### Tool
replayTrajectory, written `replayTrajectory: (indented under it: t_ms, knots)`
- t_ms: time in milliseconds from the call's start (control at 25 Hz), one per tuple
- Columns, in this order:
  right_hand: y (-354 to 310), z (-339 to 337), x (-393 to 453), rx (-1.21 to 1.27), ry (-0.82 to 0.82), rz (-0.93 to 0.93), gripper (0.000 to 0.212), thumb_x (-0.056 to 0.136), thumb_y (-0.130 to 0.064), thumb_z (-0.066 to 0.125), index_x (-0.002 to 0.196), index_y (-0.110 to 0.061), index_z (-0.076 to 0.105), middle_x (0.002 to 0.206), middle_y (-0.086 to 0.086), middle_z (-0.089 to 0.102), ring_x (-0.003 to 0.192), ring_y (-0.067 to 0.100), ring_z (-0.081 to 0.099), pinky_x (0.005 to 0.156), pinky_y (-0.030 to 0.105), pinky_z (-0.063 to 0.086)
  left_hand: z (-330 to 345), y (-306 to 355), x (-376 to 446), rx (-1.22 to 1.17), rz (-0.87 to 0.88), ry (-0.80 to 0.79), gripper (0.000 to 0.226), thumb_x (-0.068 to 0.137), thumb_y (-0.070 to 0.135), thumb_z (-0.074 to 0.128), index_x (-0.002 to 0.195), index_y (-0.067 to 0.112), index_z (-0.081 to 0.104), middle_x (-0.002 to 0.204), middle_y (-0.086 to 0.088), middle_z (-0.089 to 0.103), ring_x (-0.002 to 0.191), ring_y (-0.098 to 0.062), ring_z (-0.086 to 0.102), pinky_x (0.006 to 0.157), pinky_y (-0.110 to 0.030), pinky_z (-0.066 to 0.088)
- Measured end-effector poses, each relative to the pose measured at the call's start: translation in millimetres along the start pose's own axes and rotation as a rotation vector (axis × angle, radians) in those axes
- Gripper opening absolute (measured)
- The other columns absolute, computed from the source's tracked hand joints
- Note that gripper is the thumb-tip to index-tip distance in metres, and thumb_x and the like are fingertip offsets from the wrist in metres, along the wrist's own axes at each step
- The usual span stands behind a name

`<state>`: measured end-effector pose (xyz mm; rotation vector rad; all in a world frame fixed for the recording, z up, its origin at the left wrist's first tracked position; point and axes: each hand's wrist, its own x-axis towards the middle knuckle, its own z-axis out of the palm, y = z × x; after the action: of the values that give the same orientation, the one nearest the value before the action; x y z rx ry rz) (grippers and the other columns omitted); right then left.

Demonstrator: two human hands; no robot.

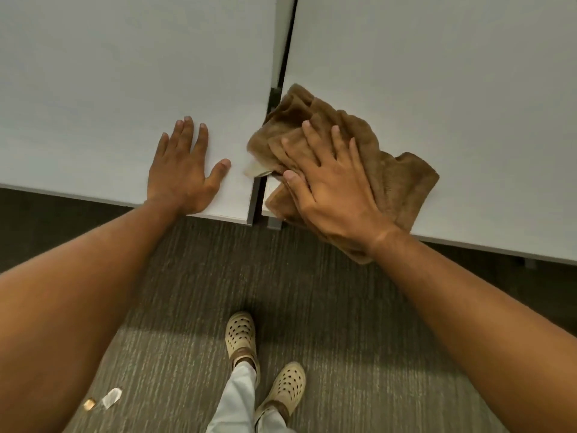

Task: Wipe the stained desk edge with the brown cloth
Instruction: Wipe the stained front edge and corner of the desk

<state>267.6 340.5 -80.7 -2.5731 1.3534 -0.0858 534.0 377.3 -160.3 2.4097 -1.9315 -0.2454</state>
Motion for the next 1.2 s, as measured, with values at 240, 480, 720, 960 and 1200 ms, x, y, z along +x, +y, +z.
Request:
replayTrajectory:
  t_ms: [240,480,720,960,1200]
  knots:
    - [19,-16,-10,0.151,-0.102,0.144,0.062,0.099,-0.062,0.025,0.155,-0.043,0.005,0.167,-0.002,-0.007,0.153,0.034,-0.009,0.121,0.050,-0.005,-1,3,-1,0.027,0.004,0.006,0.081,0.096,0.065,0.016,0.157,0.014,0.002,0.166,-0.013,-0.003,0.153,-0.026,-0.005,0.124,-0.043,-0.001]
    - [48,-20,-50,-0.201,-0.080,-0.167,0.063,0.091,-0.067,0.024,0.152,-0.050,0.020,0.166,0.007,0.013,0.148,0.037,0.021,0.115,0.054,0.024,-2,2,-2,0.013,0.011,0.018,0.081,0.096,0.064,0.016,0.158,0.012,0.004,0.166,-0.016,-0.002,0.153,-0.027,-0.004,0.124,-0.045,0.000]
    - [31,-1,-53,-0.202,0.083,-0.363,0.049,0.097,-0.046,0.049,0.144,-0.031,0.049,0.154,0.019,0.040,0.098,0.034,0.049,0.083,0.041,0.041,-2,4,-3,0.020,0.005,0.018,0.081,0.097,0.063,0.017,0.157,0.012,0.002,0.166,-0.015,-0.002,0.153,-0.027,-0.004,0.124,-0.044,0.000]
    - [-19,23,-31,-0.278,0.222,-0.381,0.046,0.096,-0.042,0.057,0.138,-0.026,0.056,0.140,0.029,0.051,0.105,0.042,0.056,0.081,0.048,0.048,-1,3,-2,0.032,0.003,0.027,0.081,0.096,0.063,0.016,0.157,0.012,0.001,0.166,-0.015,-0.003,0.153,-0.027,-0.005,0.124,-0.044,0.000]
    - [-19,25,-41,-0.174,0.273,-0.254,0.046,0.094,-0.044,0.059,0.136,-0.026,0.060,0.138,0.018,0.057,0.109,0.038,0.055,0.084,0.046,0.043,0,-1,-4,0.012,0.018,0.019,0.082,0.096,0.065,0.015,0.158,0.013,0.001,0.166,-0.014,-0.004,0.153,-0.025,-0.006,0.124,-0.042,-0.001]
